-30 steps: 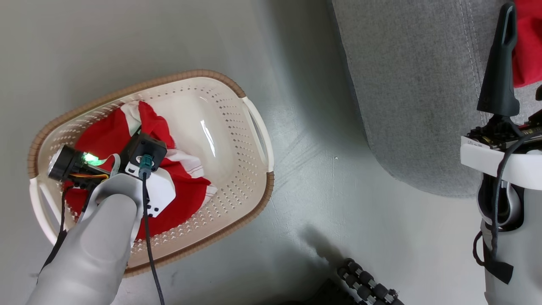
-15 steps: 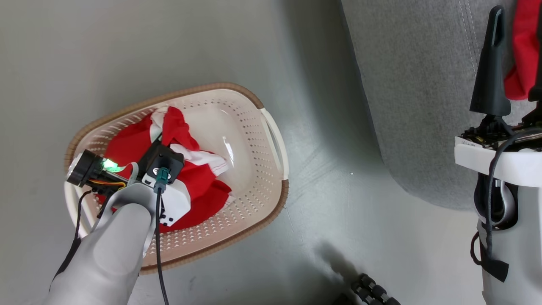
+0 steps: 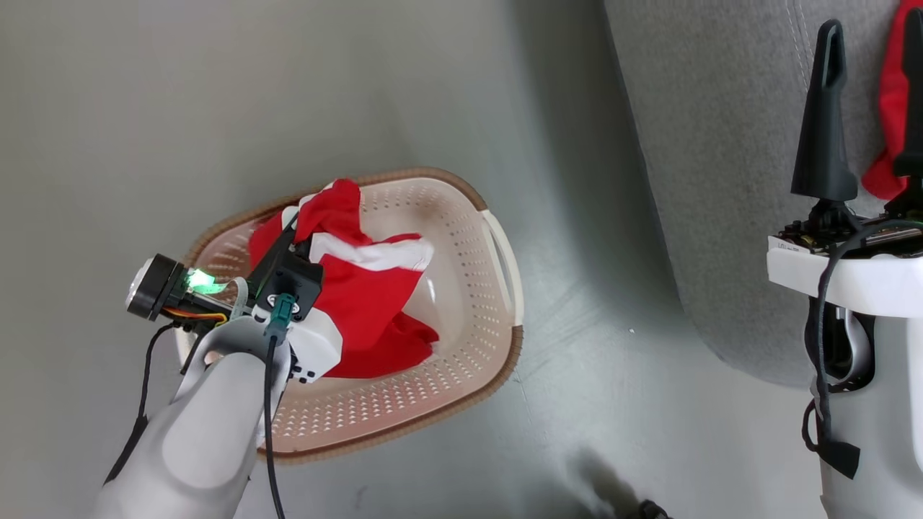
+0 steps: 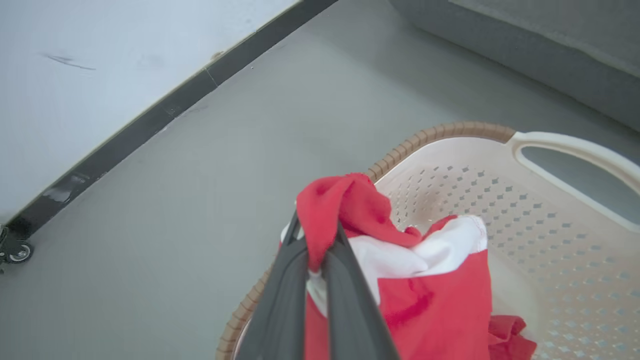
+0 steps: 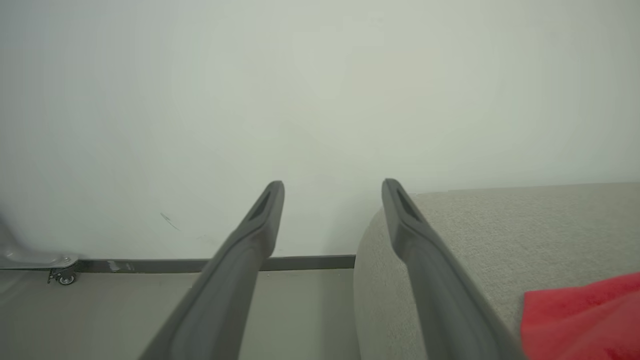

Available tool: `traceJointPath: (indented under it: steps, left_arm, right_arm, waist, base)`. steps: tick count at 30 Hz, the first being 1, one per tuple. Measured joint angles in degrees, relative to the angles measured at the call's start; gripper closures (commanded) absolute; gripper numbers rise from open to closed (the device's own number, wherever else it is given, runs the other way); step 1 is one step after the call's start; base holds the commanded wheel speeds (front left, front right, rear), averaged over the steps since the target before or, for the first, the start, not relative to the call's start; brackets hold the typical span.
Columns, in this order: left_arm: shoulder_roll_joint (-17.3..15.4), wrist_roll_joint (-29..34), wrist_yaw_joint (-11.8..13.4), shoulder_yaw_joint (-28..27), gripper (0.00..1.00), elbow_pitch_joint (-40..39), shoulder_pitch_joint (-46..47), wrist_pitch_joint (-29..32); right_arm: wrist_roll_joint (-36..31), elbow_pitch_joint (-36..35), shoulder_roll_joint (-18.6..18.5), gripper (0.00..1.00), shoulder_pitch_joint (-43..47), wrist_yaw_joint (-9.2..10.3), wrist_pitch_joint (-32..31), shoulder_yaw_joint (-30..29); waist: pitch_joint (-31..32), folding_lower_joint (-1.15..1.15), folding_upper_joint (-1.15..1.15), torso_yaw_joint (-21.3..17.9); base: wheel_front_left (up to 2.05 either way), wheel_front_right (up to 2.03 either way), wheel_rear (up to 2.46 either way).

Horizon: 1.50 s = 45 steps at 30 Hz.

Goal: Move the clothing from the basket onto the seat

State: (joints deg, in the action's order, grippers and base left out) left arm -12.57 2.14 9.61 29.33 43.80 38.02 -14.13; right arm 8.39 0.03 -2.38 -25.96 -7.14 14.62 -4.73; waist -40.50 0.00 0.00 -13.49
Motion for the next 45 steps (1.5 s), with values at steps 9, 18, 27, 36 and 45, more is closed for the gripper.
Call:
traceJointPath:
  steps: [9,18,27,36,45]
  left_arm:
    - [-1.0,-2.2,0.8,-2.1,1.00,-8.2,-2.4,0.0]
    - [-1.6,-4.2,1.6,-4.2,1.00,-17.1,-4.5,0.0]
    - [-2.2,-5.8,1.5,-5.1,1.00,-22.8,-6.7,-0.1]
    - [-2.9,-7.9,1.5,-6.4,1.00,-26.2,-9.2,-0.1]
    - [-4.2,-9.1,0.4,-6.7,1.00,-28.4,-11.0,-0.1]
  right_arm:
    - [-2.5,0.5,-0.1,0.00,0.2,0.00,0.0,0.4]
    - [-5.0,1.3,-1.3,0.00,1.4,0.00,0.0,0.9]
    - [-5.9,2.6,-4.2,0.00,2.5,0.00,0.0,4.2]
    - [-5.7,4.9,-5.6,0.00,4.4,0.00,0.0,7.6]
    - [-4.5,8.3,-8.6,0.00,6.9,0.00,0.0,13.6]
  waist:
    - [3.6,0.00,0.00,2.7]
    - [8.1,0.00,0.00,5.0]
    - [12.9,0.00,0.00,6.6]
    - [17.5,0.00,0.00,7.7]
    - [23.1,0.00,0.00,8.7]
  base:
    - [0.00,0.00,0.00]
    - [0.00,0.00,0.00]
    - [0.00,0.00,0.00]
    - [0.00,0.00,0.00]
    - [0.00,0.00,0.00]
